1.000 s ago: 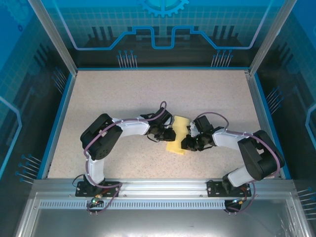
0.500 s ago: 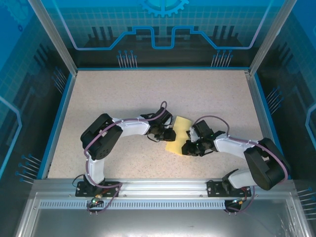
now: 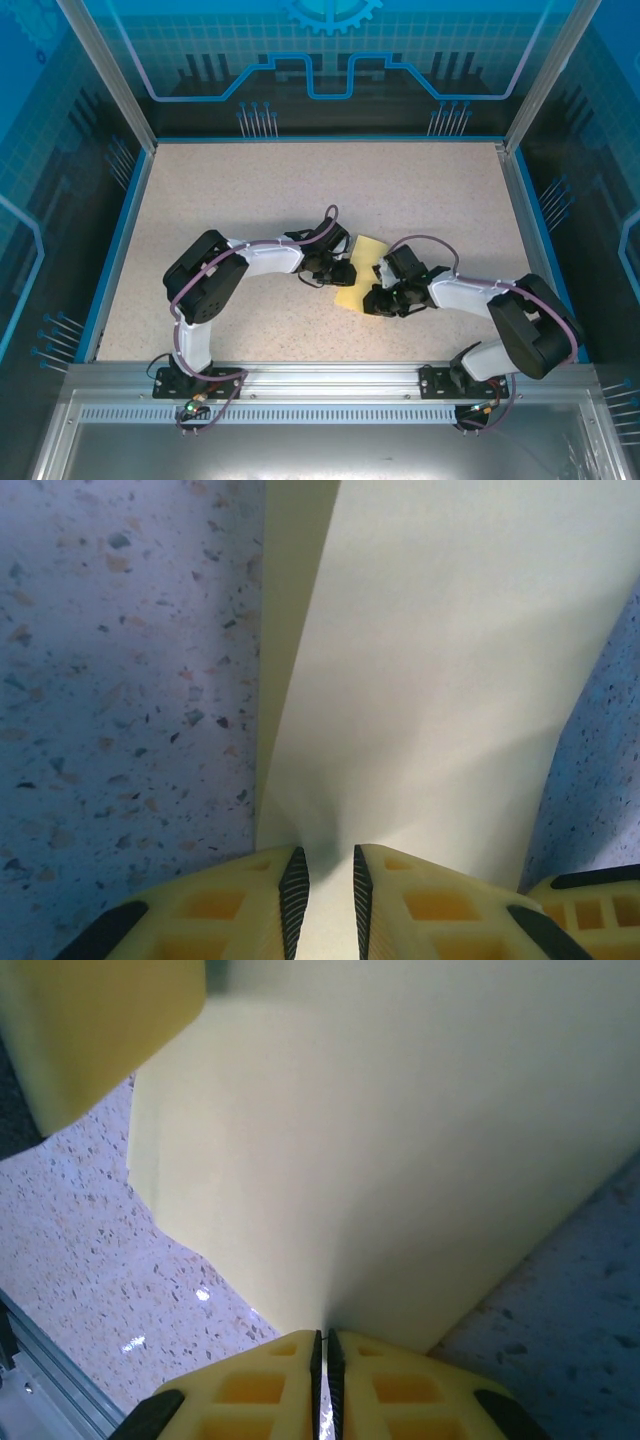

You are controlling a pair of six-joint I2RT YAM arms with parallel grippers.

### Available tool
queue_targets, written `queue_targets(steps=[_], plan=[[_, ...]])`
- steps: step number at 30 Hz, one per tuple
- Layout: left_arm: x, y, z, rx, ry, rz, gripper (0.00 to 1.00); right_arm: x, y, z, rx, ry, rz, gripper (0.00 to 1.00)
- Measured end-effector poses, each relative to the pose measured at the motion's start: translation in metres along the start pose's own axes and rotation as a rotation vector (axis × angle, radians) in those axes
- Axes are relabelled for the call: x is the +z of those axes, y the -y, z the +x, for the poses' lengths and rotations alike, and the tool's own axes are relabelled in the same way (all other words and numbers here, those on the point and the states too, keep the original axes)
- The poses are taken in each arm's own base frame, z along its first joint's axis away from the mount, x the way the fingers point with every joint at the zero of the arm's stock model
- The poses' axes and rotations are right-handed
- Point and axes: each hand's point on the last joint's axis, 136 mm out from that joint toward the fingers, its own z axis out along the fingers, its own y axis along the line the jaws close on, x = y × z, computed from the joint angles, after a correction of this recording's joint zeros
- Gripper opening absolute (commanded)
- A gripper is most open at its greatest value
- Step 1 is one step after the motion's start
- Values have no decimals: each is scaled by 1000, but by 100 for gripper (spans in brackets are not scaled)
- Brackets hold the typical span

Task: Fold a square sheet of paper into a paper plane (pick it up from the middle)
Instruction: Fold the square sheet of paper in half at the center of the table.

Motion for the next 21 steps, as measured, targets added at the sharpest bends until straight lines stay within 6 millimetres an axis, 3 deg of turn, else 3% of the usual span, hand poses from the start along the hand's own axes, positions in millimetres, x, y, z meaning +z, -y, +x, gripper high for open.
queue_targets(steps=[13,16,21], plan=[[-1,-2,-2,0,3,-1,25,-14,9,18,-20,-39,56,14],[-1,-2,-2,2,4,-1,26,-22,4,7,2,10,23,14],[-1,-2,-3,21,4,0,26,-39,-1,-33,88,159,-45,15]])
